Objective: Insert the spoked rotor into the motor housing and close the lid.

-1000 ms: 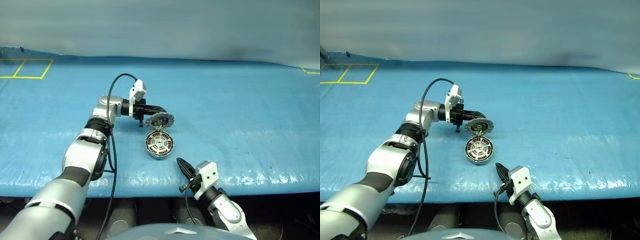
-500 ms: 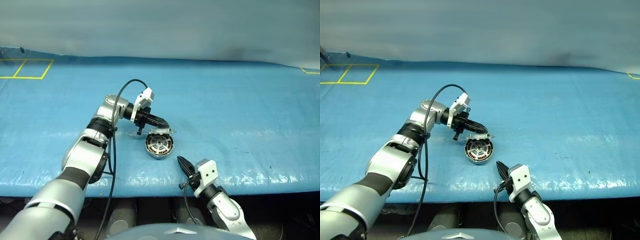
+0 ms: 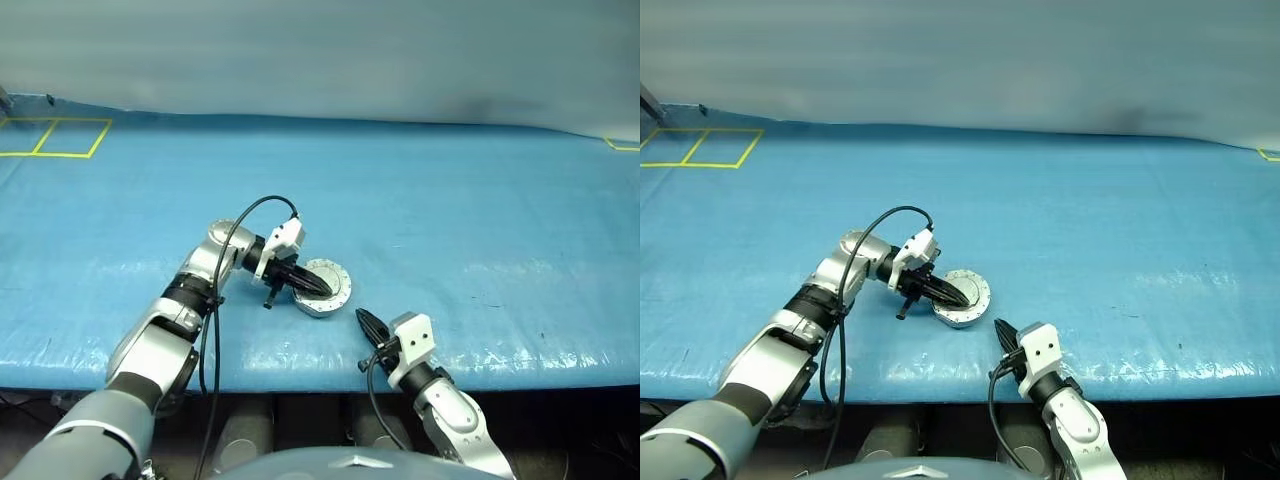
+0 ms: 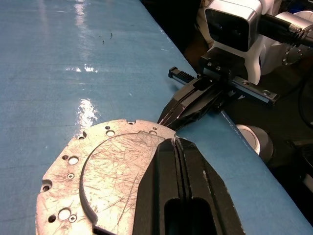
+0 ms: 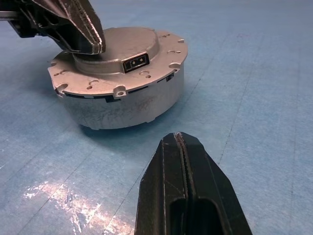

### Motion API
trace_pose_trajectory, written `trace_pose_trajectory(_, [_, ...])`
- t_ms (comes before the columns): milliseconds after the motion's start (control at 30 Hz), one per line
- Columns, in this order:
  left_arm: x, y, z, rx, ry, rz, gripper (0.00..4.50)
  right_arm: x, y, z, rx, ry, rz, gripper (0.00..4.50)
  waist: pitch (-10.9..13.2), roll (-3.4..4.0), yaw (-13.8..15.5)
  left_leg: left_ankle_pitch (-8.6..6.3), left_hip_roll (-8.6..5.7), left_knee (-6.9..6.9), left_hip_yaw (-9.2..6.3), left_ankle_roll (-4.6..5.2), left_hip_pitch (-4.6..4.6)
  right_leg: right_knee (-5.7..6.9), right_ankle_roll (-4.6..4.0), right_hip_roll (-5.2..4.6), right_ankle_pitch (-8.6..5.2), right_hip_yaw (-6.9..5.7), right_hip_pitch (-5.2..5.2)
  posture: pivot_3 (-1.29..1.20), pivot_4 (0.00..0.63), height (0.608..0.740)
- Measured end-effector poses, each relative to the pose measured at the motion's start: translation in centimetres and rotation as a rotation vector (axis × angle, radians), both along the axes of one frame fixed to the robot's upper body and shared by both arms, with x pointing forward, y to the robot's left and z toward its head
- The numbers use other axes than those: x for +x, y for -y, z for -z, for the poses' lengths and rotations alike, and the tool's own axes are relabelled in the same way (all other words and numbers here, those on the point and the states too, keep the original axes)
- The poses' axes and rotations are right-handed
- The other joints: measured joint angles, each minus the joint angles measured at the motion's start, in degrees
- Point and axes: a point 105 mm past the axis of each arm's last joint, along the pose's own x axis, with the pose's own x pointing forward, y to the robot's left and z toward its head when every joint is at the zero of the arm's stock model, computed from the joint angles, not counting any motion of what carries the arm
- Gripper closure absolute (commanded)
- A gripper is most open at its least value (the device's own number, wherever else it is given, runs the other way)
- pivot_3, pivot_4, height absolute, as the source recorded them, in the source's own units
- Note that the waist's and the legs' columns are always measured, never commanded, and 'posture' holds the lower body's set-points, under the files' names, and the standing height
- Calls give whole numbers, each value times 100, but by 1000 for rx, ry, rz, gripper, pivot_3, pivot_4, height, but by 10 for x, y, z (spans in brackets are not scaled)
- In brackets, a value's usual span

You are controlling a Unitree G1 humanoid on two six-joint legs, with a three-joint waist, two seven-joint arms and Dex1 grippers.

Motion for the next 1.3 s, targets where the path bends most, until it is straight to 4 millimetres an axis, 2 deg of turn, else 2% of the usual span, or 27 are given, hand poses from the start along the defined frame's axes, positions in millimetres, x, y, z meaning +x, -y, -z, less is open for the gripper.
trace_pose_trajectory(100, [-9,-3,0,-27,-1,-12,4475,8,11,-2,22,-38,80,4500,-3,9,-20,0,3,0,2,0,1,13,-5,0,-3,4,-8,0,150,740])
trace_pose_trajectory(200, [-17,-3,-7,-118,-35,-89,4475,22,27,-26,42,-2,144,4500,-2,10,-10,2,3,1,-1,0,-2,15,-4,1,-2,4,-13,0,150,740])
trace_pose_trajectory(300, [-20,-4,-29,-252,-22,-214,4475,35,33,-57,74,66,166,4500,-2,13,-12,2,6,0,-1,0,-2,14,-5,0,-2,5,-13,0,150,740])
trace_pose_trajectory(400, [-30,-9,-37,-309,14,-323,4475,43,34,-75,65,94,141,4500,-7,20,-15,2,5,-4,4,0,0,10,-5,-2,-2,7,-12,0,150,740])
trace_pose_trajectory(500, [-41,-14,-32,-325,23,-441,4475,48,28,-81,41,76,70,4500,-8,23,1,2,4,-6,3,0,0,10,-5,-1,-3,7,-12,0,150,740])
trace_pose_trajectory(600, [-45,-24,-32,-345,60,-589,4500,49,11,-83,-20,58,-91,3948,-9,25,10,2,3,-3,7,0,5,10,-5,-3,-3,8,-7,0,150,740])
trace_pose_trajectory(800, [-50,-41,-27,-348,114,-813,4500,52,-23,-88,-63,47,-351,1946,-10,25,12,2,2,-2,10,0,4,7,-5,-4,-3,7,-6,0,150,740])
trace_pose_trajectory(1000, [-57,-53,-7,-290,144,-931,4500,62,-40,-83,-72,18,-482,40,-9,24,29,2,0,-6,9,0,-1,3,-5,-3,-3,6,-12,0,150,740])
trace_pose_trajectory(1300, [-62,-54,0,-312,155,-1017,4500,74,-42,-66,-45,-65,-525,40,-9,24,29,2,1,-9,10,-1,-1,3,-6,-4,-3,6,-15,0,150,740])
